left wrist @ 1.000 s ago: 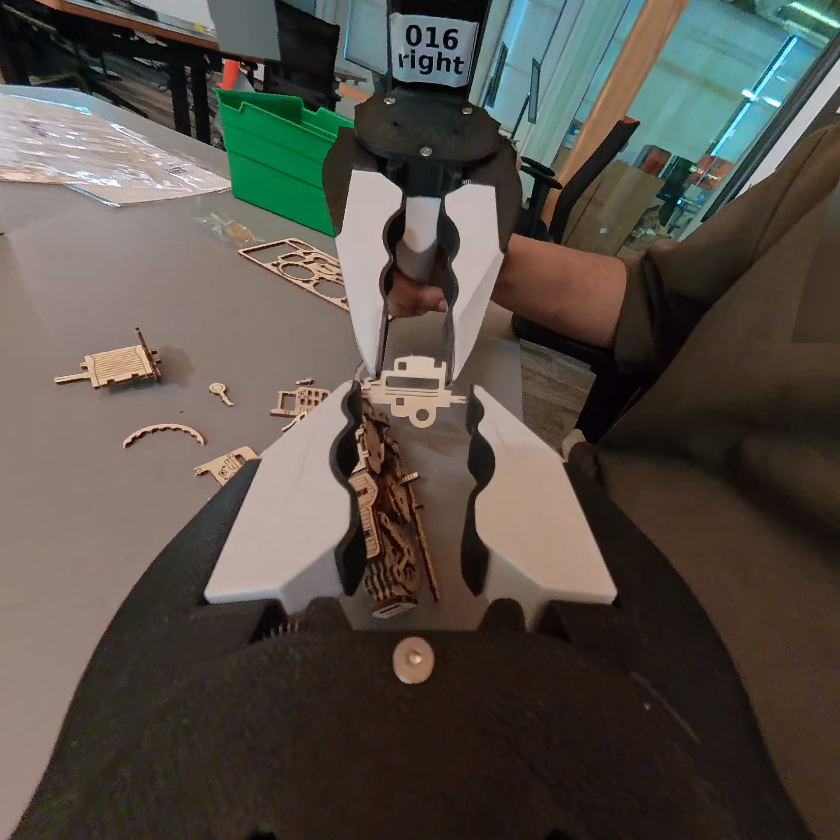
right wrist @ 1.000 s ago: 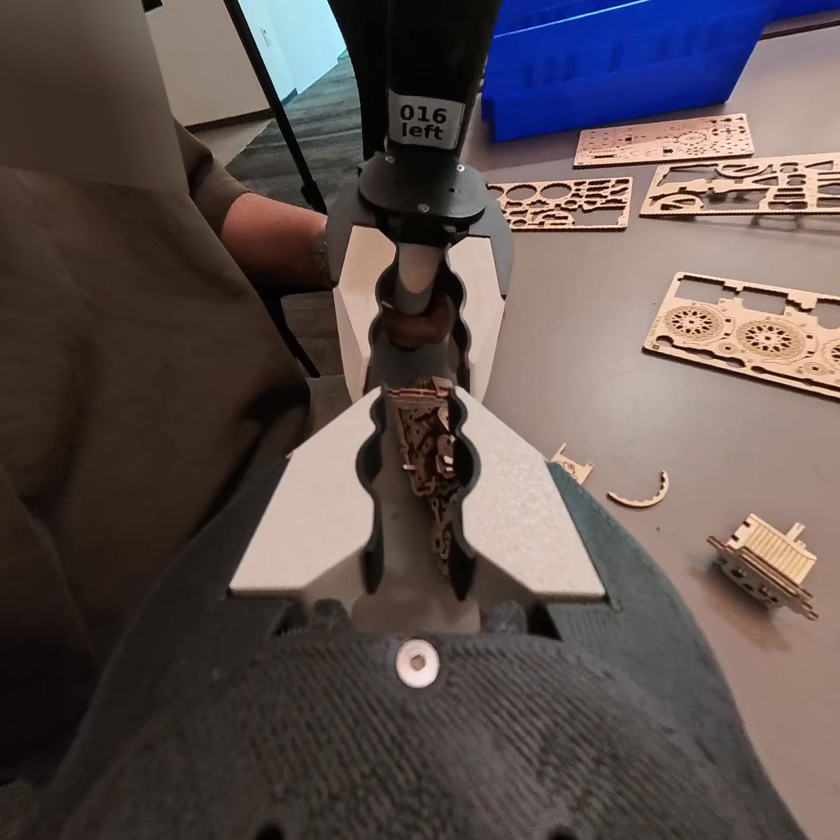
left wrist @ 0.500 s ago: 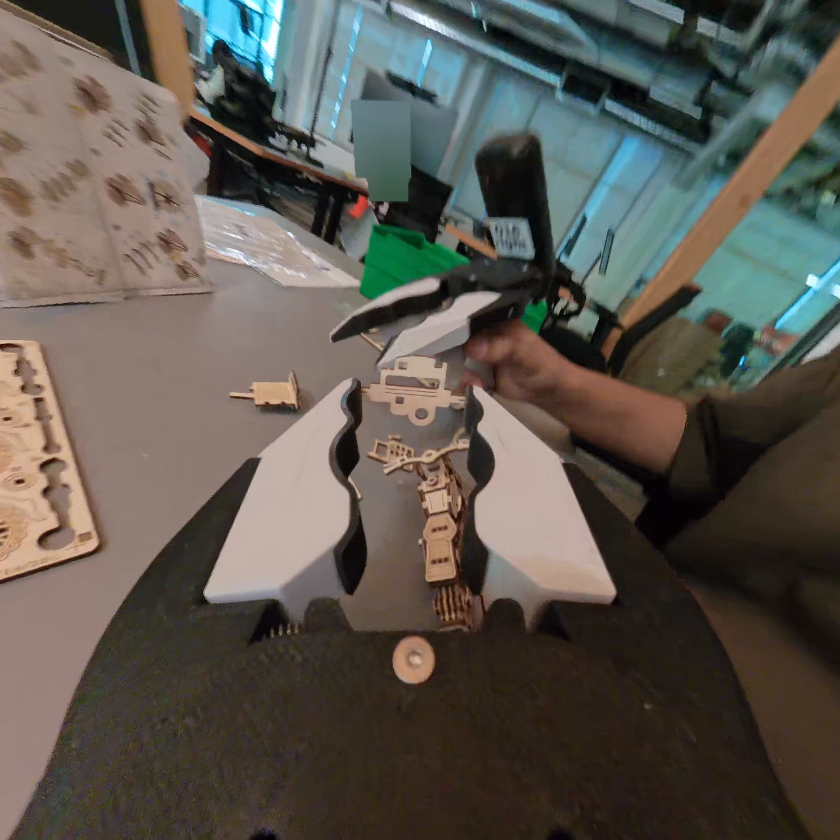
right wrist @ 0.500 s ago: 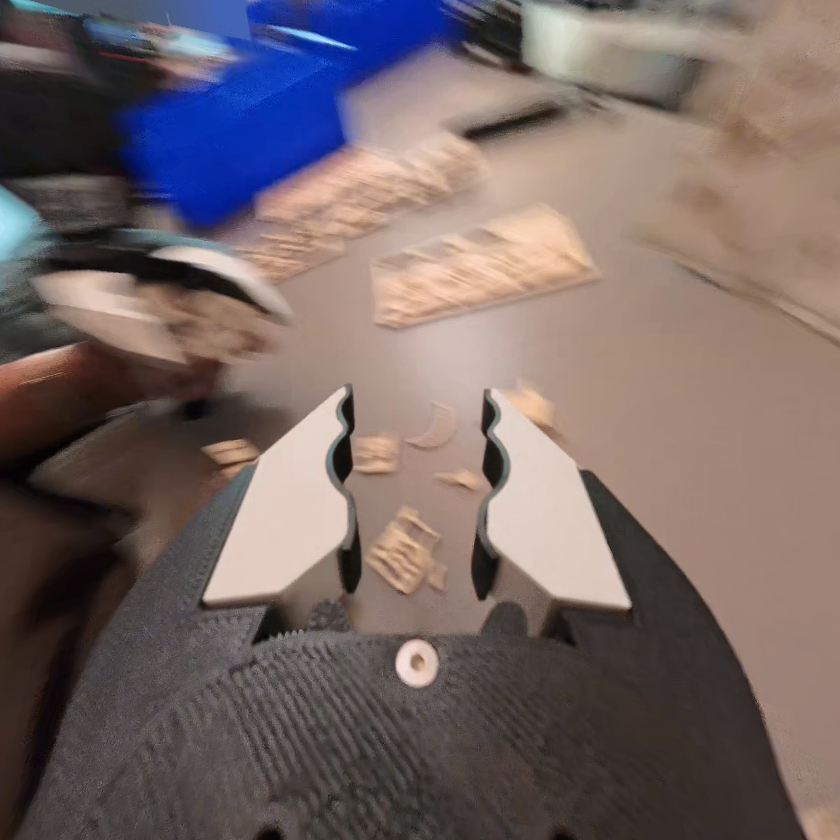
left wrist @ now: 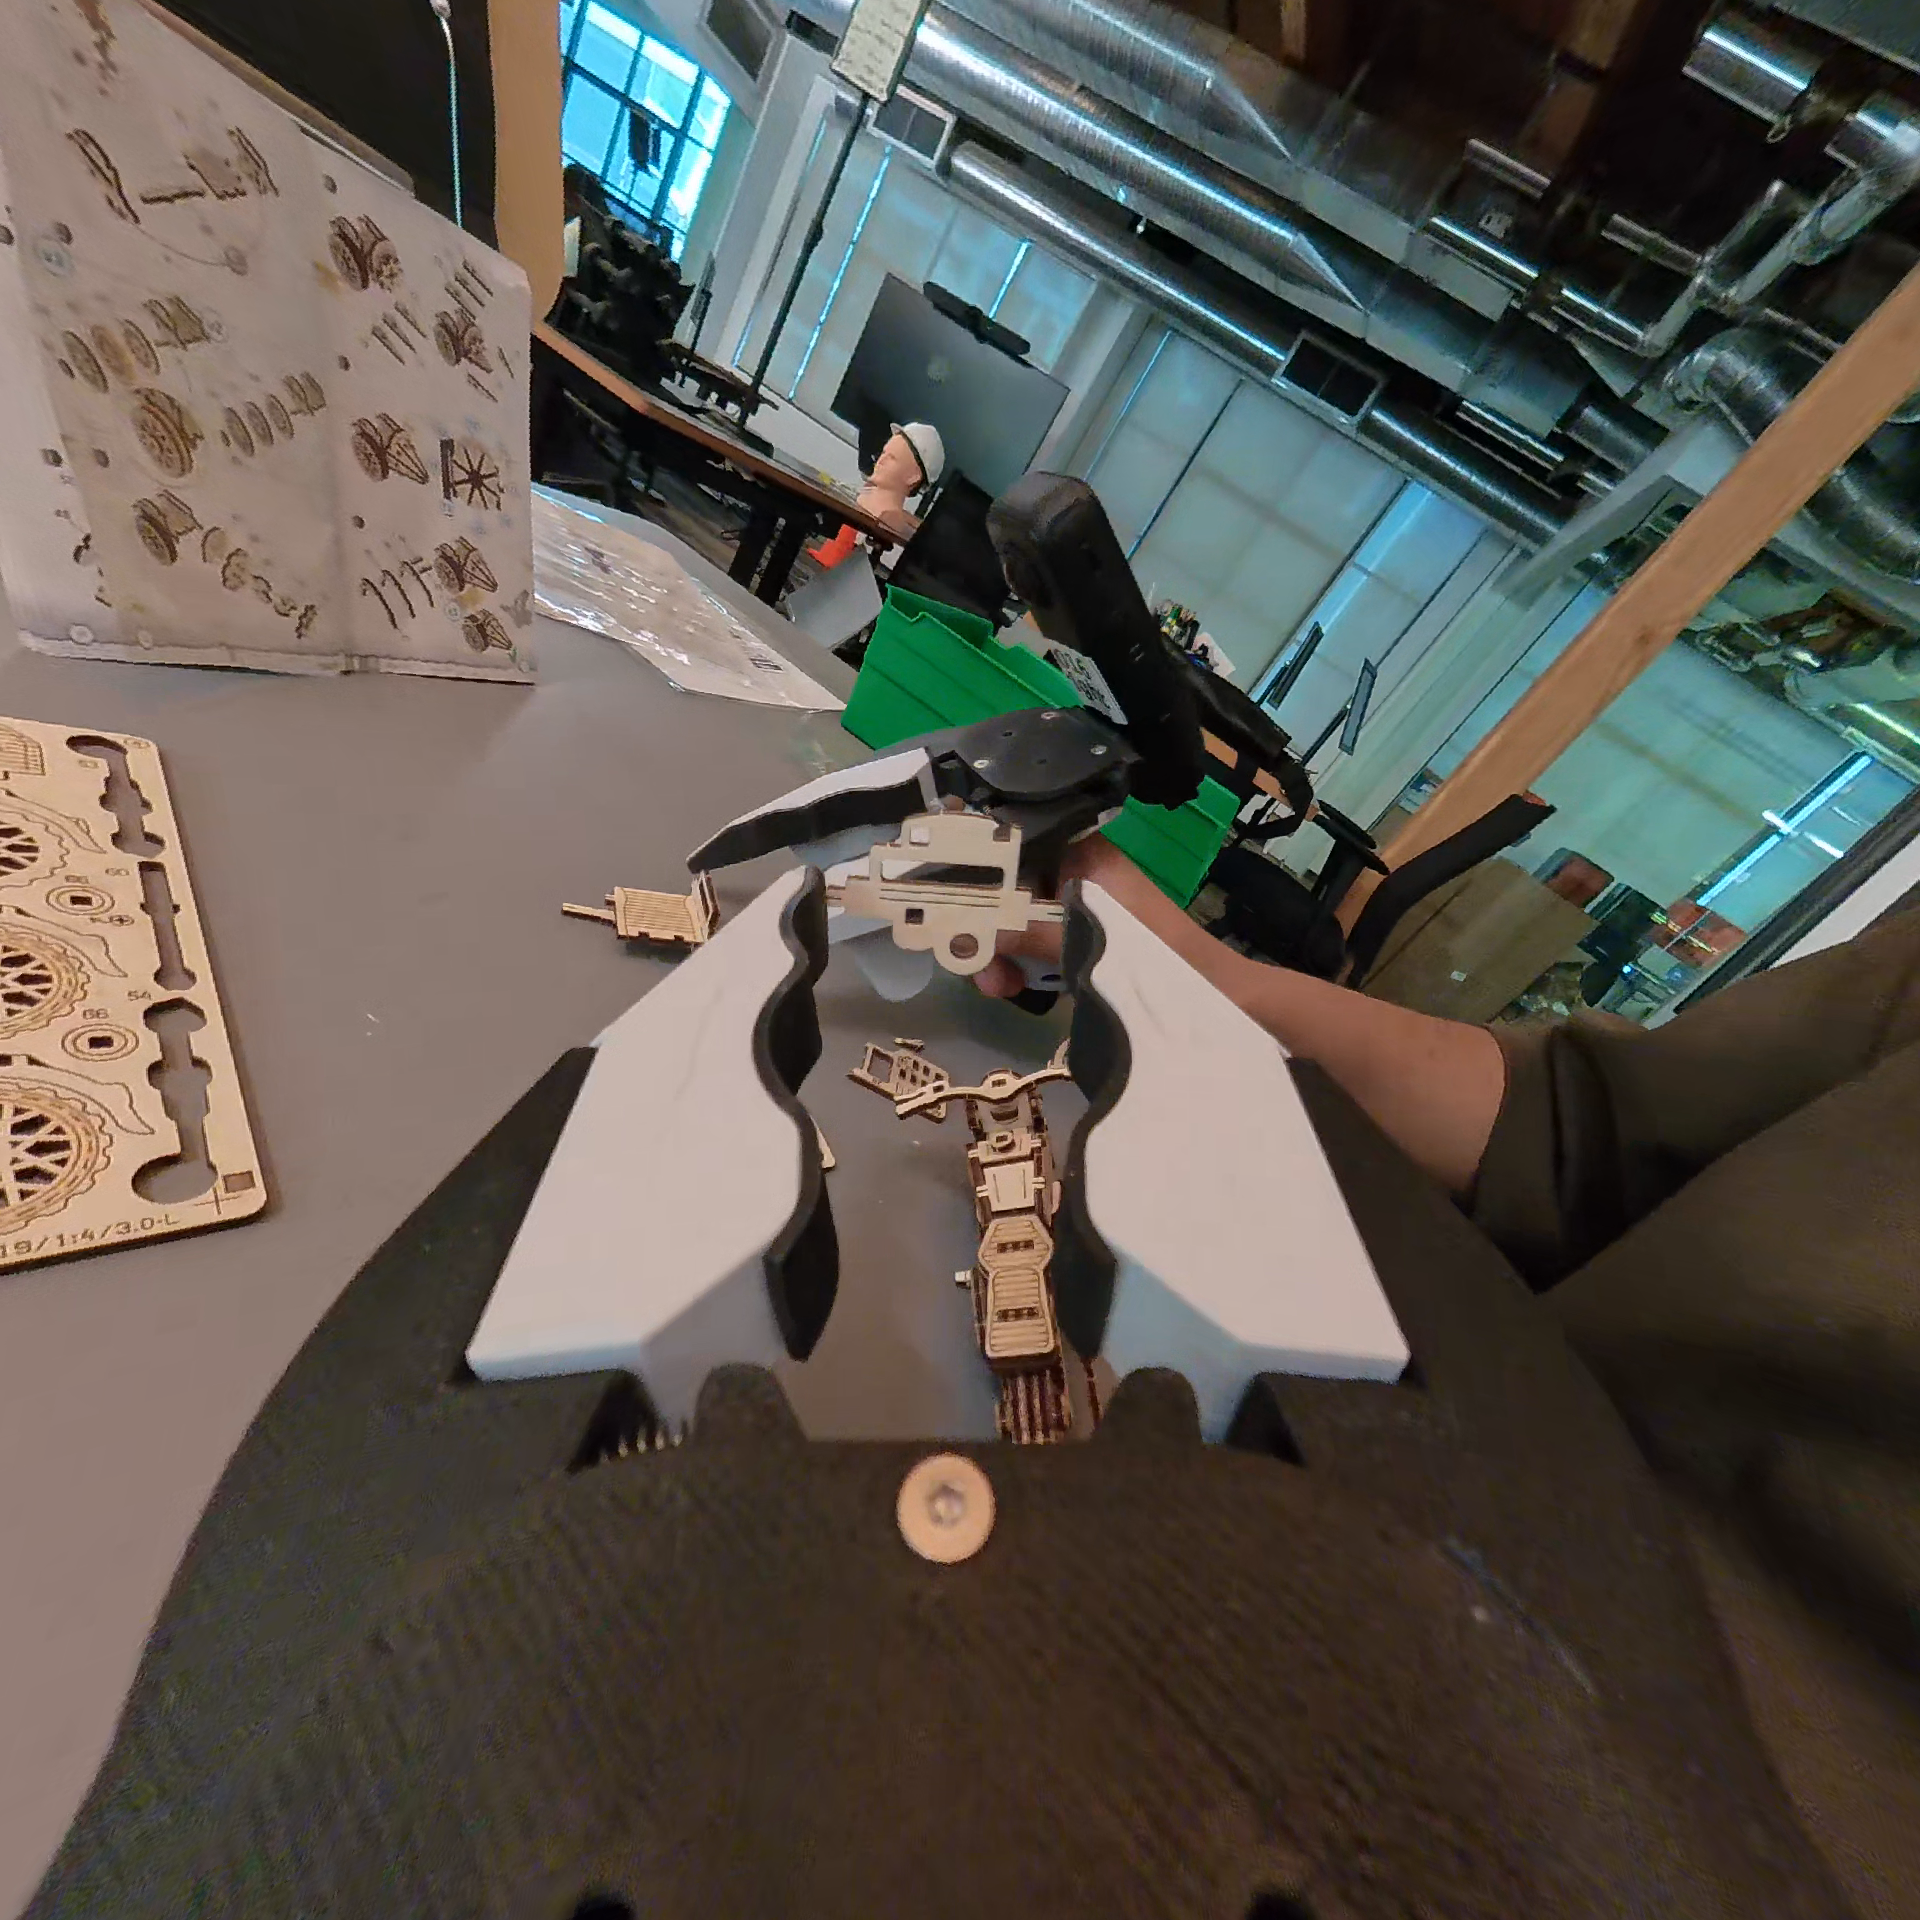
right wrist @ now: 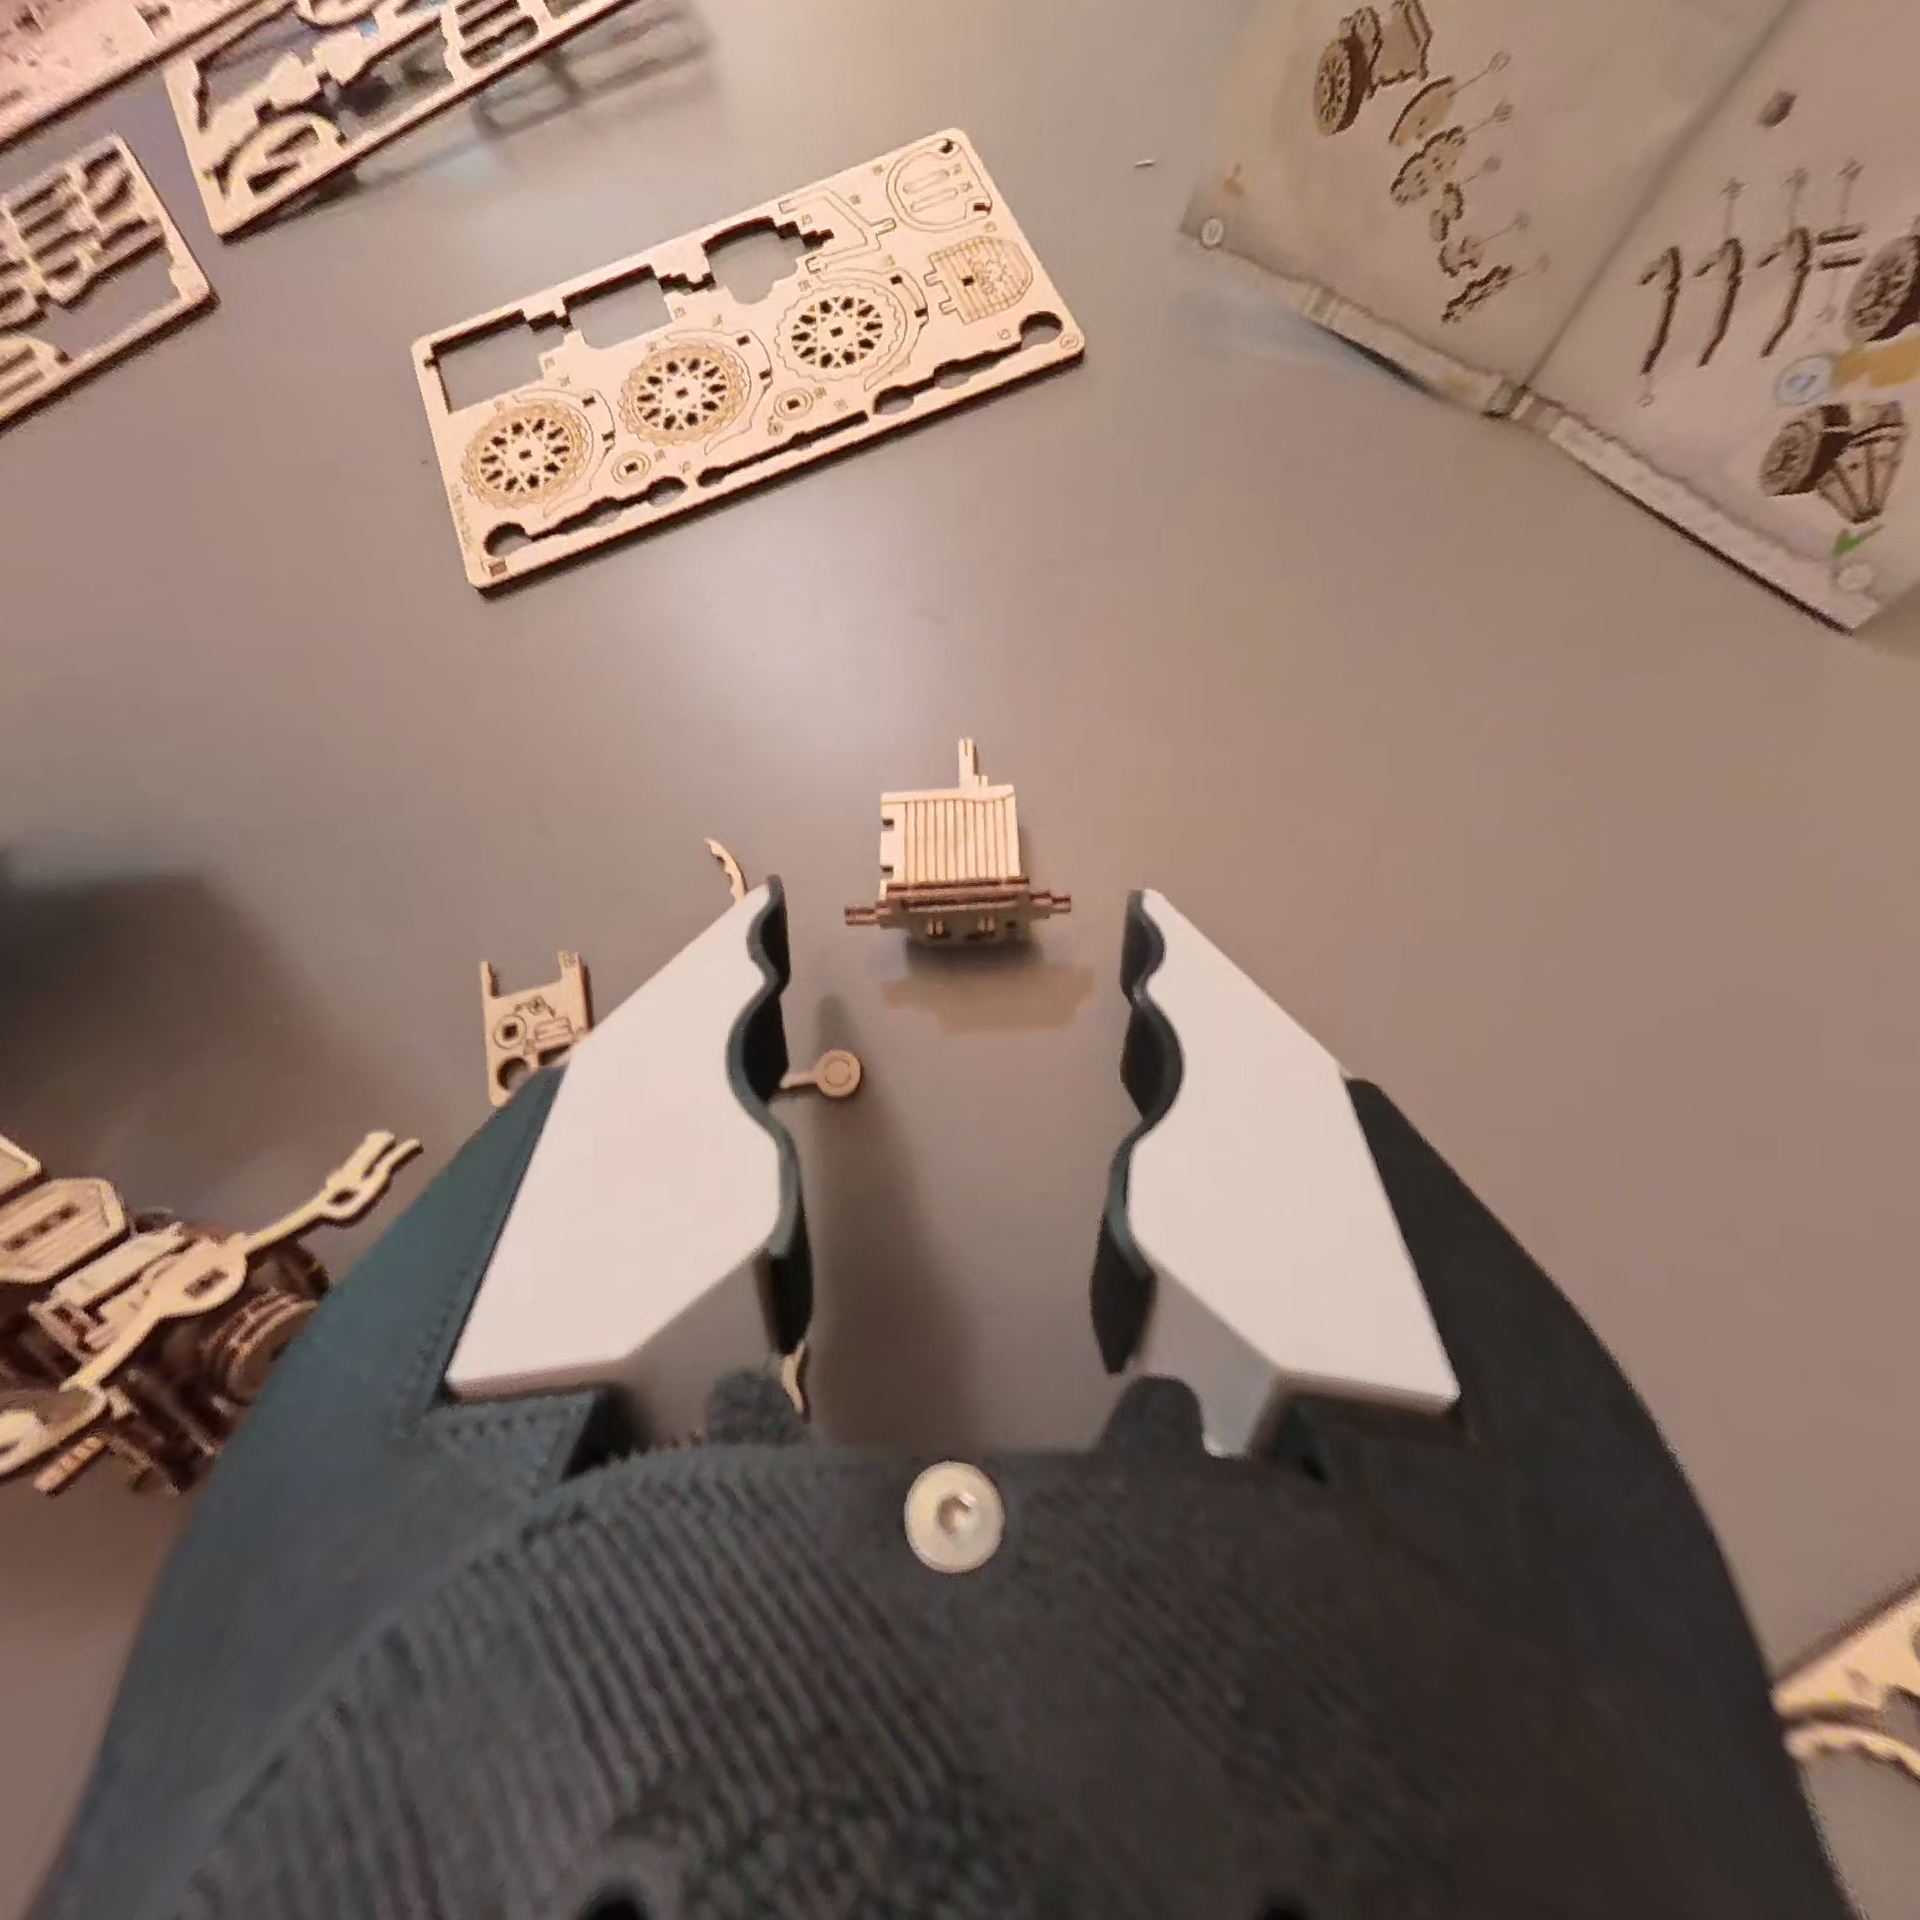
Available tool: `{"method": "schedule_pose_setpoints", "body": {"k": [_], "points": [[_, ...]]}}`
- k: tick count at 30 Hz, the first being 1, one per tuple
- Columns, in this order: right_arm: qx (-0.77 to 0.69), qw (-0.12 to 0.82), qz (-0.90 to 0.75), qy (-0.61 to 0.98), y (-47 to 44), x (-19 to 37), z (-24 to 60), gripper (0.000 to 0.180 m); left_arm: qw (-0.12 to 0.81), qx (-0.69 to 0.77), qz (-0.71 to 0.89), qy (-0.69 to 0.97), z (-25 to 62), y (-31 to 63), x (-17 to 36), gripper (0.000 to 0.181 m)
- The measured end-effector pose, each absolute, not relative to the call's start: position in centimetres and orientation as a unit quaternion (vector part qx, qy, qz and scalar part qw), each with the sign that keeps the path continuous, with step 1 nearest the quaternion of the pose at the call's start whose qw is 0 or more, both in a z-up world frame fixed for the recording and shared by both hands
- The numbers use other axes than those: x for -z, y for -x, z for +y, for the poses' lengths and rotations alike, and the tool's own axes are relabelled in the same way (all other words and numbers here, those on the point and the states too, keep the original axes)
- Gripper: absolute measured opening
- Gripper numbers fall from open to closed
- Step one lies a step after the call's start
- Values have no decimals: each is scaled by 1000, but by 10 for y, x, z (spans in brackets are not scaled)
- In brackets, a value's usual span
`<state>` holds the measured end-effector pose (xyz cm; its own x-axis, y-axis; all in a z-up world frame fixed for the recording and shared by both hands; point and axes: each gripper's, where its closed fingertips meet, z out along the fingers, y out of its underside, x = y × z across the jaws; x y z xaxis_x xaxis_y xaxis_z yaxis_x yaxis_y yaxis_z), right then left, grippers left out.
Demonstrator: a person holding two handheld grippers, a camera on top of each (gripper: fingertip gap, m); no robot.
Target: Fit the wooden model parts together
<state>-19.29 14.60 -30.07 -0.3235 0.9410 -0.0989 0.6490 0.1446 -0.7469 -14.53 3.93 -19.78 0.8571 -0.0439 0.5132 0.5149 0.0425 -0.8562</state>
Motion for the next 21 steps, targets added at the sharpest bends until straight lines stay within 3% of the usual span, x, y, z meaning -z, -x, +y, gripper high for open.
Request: {"method": "schedule_pose_setpoints", "body": {"k": [8, 14, 18, 21], "points": [[-347, 215, -738, 538, 195, 307, 147, 45, 701, 204, -182, 659, 39, 147, 197, 44], [-367, 227, -742, 513, 193, 294, 145, 45, 702, 207, -185, 656, 38, 148, 197, 44], [-480, 212, -727, 444, 182, 249, 121, 45, 713, 239, -206, 626, 34, 154, 192, 44], [-575, 129, -695, 412, 162, 215, 103, 44, 722, 314, -205, 581, 27, 152, 180, 43]]}}
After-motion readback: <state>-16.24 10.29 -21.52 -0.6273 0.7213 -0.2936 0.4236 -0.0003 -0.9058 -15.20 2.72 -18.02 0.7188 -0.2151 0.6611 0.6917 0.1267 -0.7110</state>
